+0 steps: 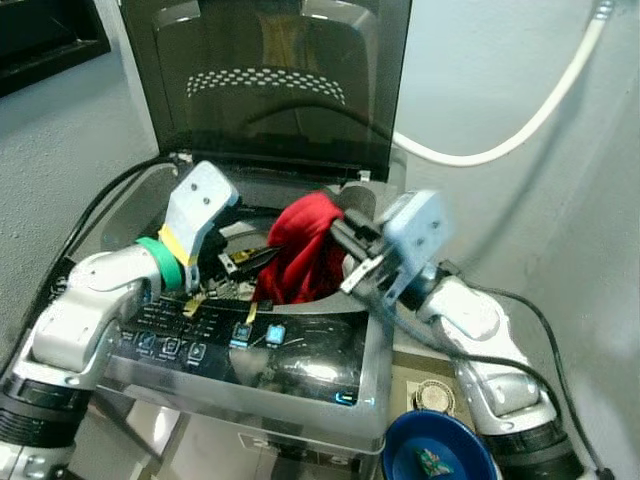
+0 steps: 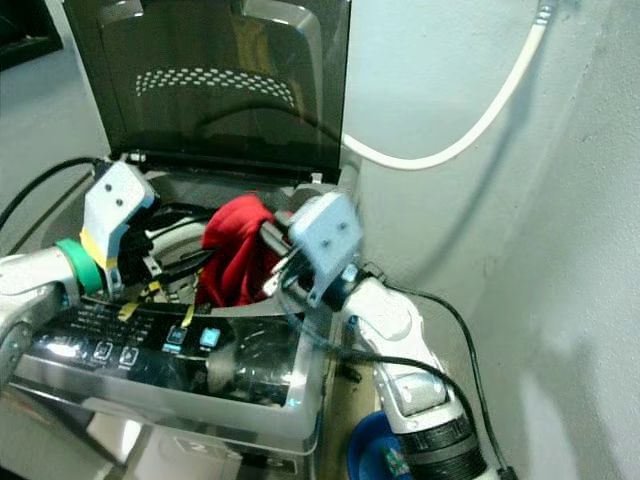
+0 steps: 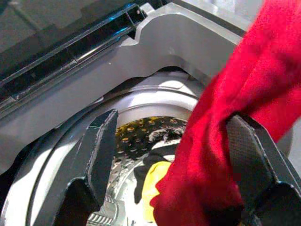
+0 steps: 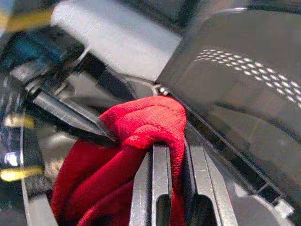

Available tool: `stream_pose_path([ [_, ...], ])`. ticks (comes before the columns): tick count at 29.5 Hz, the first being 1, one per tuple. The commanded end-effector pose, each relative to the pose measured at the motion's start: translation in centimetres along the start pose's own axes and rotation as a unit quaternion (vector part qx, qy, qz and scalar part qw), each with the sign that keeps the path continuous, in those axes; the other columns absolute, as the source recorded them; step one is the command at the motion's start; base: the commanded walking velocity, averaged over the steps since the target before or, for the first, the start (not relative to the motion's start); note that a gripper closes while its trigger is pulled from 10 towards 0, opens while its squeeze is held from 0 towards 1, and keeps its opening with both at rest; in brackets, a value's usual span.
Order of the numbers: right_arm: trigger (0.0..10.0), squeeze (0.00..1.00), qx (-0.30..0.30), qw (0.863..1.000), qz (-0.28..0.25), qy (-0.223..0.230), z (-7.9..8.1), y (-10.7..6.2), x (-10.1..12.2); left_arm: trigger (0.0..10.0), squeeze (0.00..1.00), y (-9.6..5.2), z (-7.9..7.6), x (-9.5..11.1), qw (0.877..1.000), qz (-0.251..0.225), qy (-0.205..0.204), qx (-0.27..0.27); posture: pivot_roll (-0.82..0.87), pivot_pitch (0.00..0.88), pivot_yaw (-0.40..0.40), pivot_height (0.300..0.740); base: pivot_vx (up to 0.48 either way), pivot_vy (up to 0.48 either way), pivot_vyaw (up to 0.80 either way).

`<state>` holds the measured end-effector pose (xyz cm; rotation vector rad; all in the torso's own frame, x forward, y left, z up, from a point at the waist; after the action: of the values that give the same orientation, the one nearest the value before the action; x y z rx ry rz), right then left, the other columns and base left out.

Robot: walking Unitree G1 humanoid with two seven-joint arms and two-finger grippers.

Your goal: Clothes washing

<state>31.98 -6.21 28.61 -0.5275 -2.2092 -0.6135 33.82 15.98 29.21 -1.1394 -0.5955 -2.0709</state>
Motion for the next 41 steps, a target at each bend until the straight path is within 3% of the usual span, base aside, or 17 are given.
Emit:
stream_pose_path([
  [1, 10.0, 0.42, 0.058, 0.998, 0.009, -0.036, 1.1, 0.7, 0.1, 10.0, 0.00, -0.1, -0.1, -0.4, 1.000, 0.012, -0.006, 0.001, -0.02, 0.134, 0.121, 0.740, 0.000, 0.000, 0.00],
  [2, 10.0, 0.94, 0.089, 0.995, 0.012, -0.036, 1.6, 1.0, 0.2, 10.0, 0.00, -0.1, -0.3, -0.5, 1.000, 0.012, -0.007, 0.001, -0.02, 0.132, 0.120, 0.740, 0.000, 0.000, 0.00],
  [6, 10.0, 1.00, 0.098, 0.995, 0.011, -0.031, 1.8, 1.6, 0.4, 10.0, 0.00, 0.0, -0.4, -0.4, 1.000, 0.010, -0.009, -0.001, -0.02, 0.130, 0.118, 0.740, 0.000, 0.000, 0.00],
  [12, 10.0, 1.00, 0.065, 0.997, 0.032, -0.031, 2.1, 4.6, 0.2, 10.0, 0.00, 0.2, -0.9, -0.3, 1.000, 0.004, -0.013, -0.001, -0.01, 0.126, 0.108, 0.740, 0.000, 0.000, 0.00],
  [20, 10.0, 1.00, 0.147, 0.981, 0.094, -0.088, 2.7, 4.5, -0.9, 10.0, 0.00, 0.2, -0.9, -1.9, 0.999, 0.032, -0.028, 0.025, -0.02, 0.129, 0.107, 0.740, 0.000, 0.000, 0.00],
  [21, 10.0, 0.00, 0.150, 0.980, 0.096, -0.088, 2.5, 4.4, -0.9, 10.0, 0.00, 0.2, -0.7, -2.2, 0.998, 0.041, -0.026, 0.035, -0.02, 0.129, 0.107, 0.740, 0.000, 0.000, 0.00],
  [24, 10.0, 0.00, 0.170, 0.975, 0.120, -0.076, 1.2, 2.7, -1.7, 10.0, 0.00, -0.3, 2.3, -3.4, 0.985, 0.090, 0.000, 0.149, -0.02, 0.135, 0.110, 0.740, 0.000, 0.000, 0.00],
  [25, 10.0, 0.00, 0.170, 0.975, 0.120, -0.076, 1.2, 2.7, -1.7, 10.0, 0.00, -0.3, 2.3, -3.4, 0.985, 0.090, 0.000, 0.149, -0.02, 0.135, 0.110, 0.740, 0.000, 0.000, 0.00],
  [26, 10.0, 0.00, 0.179, 0.972, 0.130, -0.078, 0.8, 2.0, -2.1, 10.0, 0.00, -0.7, 3.7, -4.0, 0.973, 0.115, 0.017, 0.200, -0.02, 0.135, 0.110, 0.740, 0.000, 0.000, 0.00],
  [27, 10.0, 0.00, 0.179, 0.972, 0.130, -0.078, 0.8, 2.0, -2.1, 10.0, 0.00, -0.7, 3.7, -4.0, 0.973, 0.115, 0.017, 0.200, -0.02, 0.135, 0.110, 0.740, 0.000, 0.000, 0.00],
  [29, 10.0, 0.00, 0.179, 0.971, 0.136, -0.075, -0.1, 1.1, -2.4, 10.0, 0.00, -1.7, 5.9, -4.3, 0.951, 0.136, 0.044, 0.274, -0.02, 0.137, 0.112, 0.740, 0.000, 0.000, 0.00],
  [30, 10.0, 0.00, 0.177, 0.972, 0.136, -0.074, -0.3, 1.1, -2.4, 10.0, 0.00, -1.9, 6.3, -4.2, 0.947, 0.137, 0.048, 0.286, -0.02, 0.137, 0.112, 0.740, 0.000, 0.000, 0.00],
  [31, 10.0, 0.00, 0.177, 0.974, 0.133, -0.057, -0.8, 0.4, -2.3, 10.0, 0.00, -2.7, 7.7, -3.8, 0.936, 0.133, 0.055, 0.321, -0.02, 0.142, 0.118, 0.740, 0.000, 0.000, 0.00],
  [32, 10.0, 0.00, 0.177, 0.974, 0.133, -0.057, -0.8, 0.4, -2.3, 10.0, 0.00, -2.7, 7.7, -3.8, 0.936, 0.133, 0.055, 0.321, -0.02, 0.142, 0.118, 0.740, 0.000, 0.000, 0.00],
  [33, 10.0, 0.00, 0.179, 0.975, 0.126, -0.041, -1.2, -0.4, -2.1, 10.0, 0.00, -3.4, 8.8, -3.2, 0.930, 0.119, 0.055, 0.342, -0.02, 0.143, 0.119, 0.740, 0.000, 0.000, 0.00],
  [38, 10.0, 0.00, 0.163, 0.981, 0.108, -0.004, -2.3, -1.4, -1.7, 10.0, 0.00, -3.8, 9.8, -1.5, 0.938, 0.070, 0.040, 0.338, -0.02, 0.144, 0.122, 0.740, 0.000, 0.000, 0.00],
  [41, 10.0, 0.00, 0.096, 0.992, 0.079, 0.032, -3.8, -1.4, -1.4, 10.0, 0.00, -2.9, 9.1, 0.4, 0.956, -0.006, -0.007, 0.293, -0.02, 0.145, 0.127, 0.740, 0.000, 0.000, 0.00],
])
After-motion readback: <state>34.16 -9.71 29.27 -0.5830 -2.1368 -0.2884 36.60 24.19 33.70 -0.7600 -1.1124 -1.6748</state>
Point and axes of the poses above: a point about 5 cm out from each wrist's last joint towards the gripper, its own y axis pointing out of the wrist towards the gripper, its own x axis along the axis of the wrist's last joint, z = x × y, the point moved 1 cm from there along y, pointing out of the wrist towards the gripper, and after that the axes turned 7 degrees about y, right-handed, at the moved point
